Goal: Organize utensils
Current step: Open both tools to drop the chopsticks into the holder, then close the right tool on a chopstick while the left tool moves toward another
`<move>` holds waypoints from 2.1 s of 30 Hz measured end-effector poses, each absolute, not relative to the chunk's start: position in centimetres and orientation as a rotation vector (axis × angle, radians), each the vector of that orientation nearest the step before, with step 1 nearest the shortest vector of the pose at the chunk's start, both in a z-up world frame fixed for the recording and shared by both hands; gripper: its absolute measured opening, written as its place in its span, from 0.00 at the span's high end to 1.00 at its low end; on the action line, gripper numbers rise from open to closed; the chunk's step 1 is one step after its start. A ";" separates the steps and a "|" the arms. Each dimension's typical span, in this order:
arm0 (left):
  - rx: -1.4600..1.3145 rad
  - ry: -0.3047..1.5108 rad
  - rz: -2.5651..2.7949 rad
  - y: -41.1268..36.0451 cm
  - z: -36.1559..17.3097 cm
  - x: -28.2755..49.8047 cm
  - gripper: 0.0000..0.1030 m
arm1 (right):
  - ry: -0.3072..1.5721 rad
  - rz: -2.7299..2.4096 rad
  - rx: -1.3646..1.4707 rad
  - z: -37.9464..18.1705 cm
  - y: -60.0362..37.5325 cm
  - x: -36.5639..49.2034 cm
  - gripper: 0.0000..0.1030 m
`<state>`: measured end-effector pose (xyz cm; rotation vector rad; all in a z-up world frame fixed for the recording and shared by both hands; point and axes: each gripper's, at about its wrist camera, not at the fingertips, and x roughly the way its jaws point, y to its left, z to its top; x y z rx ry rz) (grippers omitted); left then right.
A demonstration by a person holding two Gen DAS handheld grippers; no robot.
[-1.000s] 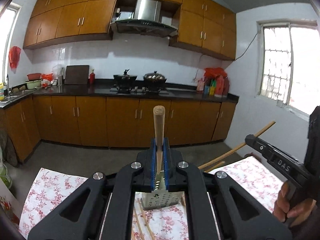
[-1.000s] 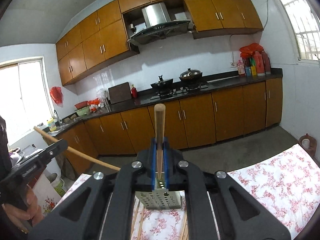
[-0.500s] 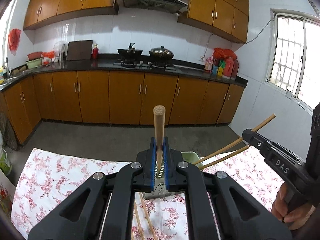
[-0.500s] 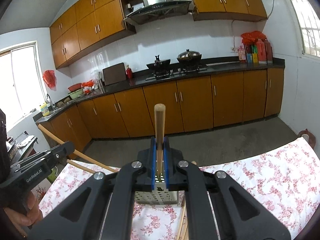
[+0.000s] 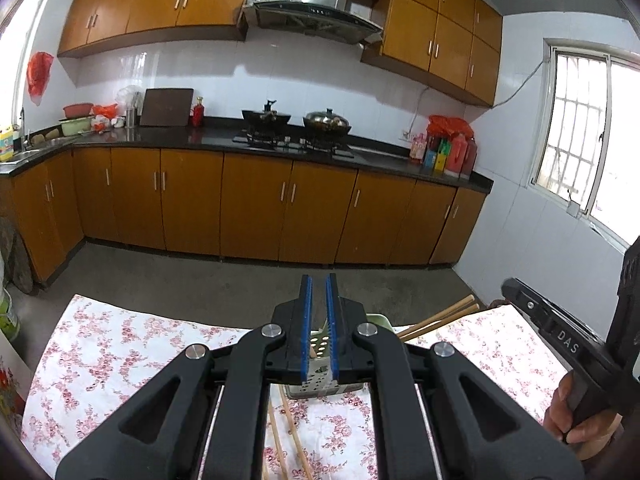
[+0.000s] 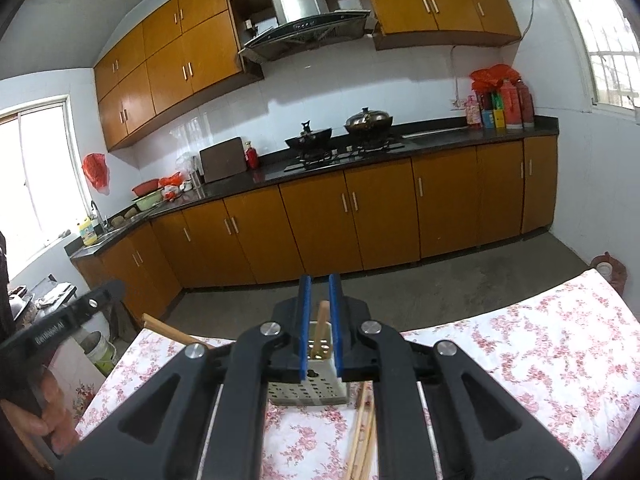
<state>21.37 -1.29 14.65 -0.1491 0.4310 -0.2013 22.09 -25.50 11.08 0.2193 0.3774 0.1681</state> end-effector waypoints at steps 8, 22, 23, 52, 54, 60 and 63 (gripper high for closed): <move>-0.138 0.433 -0.138 1.5 13.5 18.7 0.92 | 0.432 0.099 0.227 7.6 -28.1 18.7 0.89; -0.075 0.644 -0.030 4.3 2.1 18.4 0.92 | 0.827 0.141 0.220 -8.0 -25.0 20.7 0.89; -0.073 0.664 -0.029 4.3 1.1 18.4 0.92 | 0.839 0.141 0.219 -8.7 -24.8 20.6 0.89; -0.130 0.855 -0.122 2.3 -7.0 18.7 0.92 | 0.901 -0.039 0.169 -12.8 -26.6 23.1 0.92; -0.133 0.865 -0.133 2.0 -7.3 18.7 0.92 | 0.899 -0.065 0.197 -12.8 -28.0 23.0 0.92; -0.128 0.892 -0.168 0.7 -8.2 19.1 0.79 | 0.893 -0.069 0.186 -13.0 -28.6 22.9 0.92; -0.115 0.905 -0.177 0.1 -8.7 19.1 0.73 | 0.890 -0.069 0.177 -13.1 -28.5 22.8 0.92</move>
